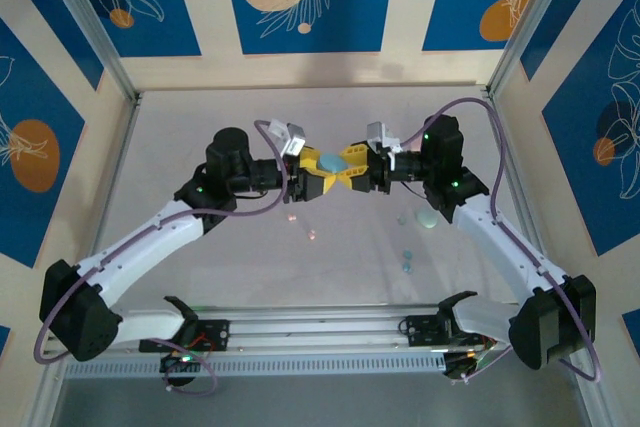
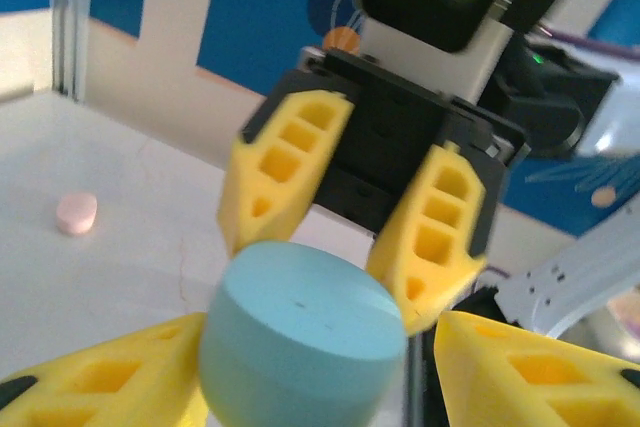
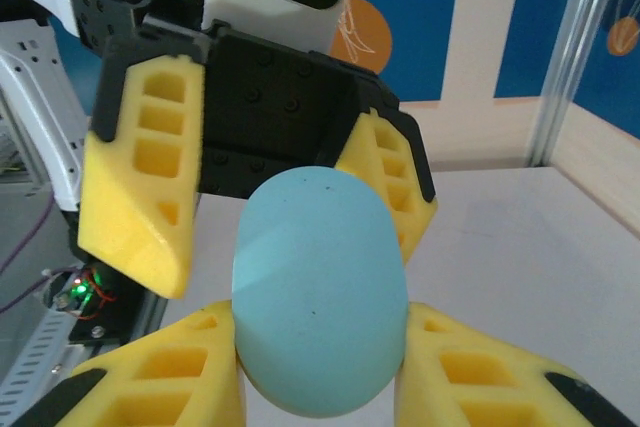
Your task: Insert the wireless bluetooth earbuds into the charging case
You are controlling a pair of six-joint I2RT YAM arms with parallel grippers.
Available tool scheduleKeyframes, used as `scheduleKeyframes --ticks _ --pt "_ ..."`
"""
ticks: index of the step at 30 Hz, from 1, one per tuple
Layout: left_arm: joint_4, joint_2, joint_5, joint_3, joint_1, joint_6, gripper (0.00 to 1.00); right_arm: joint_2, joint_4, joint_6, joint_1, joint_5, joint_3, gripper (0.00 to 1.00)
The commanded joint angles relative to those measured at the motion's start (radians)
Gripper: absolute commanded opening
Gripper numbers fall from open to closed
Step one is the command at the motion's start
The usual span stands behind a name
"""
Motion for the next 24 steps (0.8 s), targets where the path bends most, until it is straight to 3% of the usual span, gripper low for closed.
scheduleKeyframes --ticks 1,8,24 --pt "-0.005 -0.036 0.096 -0.014 0.002 0.231 0.57 0.007 -0.058 0.012 -0.008 -0.08 0.036 0.35" --pt "-0.061 -0.019 0.072 0.019 0.002 0.315 0.51 0.017 -0.109 -0.016 -0.009 -0.112 0.063 0.35" --pt "0.007 -0.006 0.056 -0.002 0.002 0.284 0.44 0.027 -0.103 -0.024 0.006 -0.079 0.076 0.35"
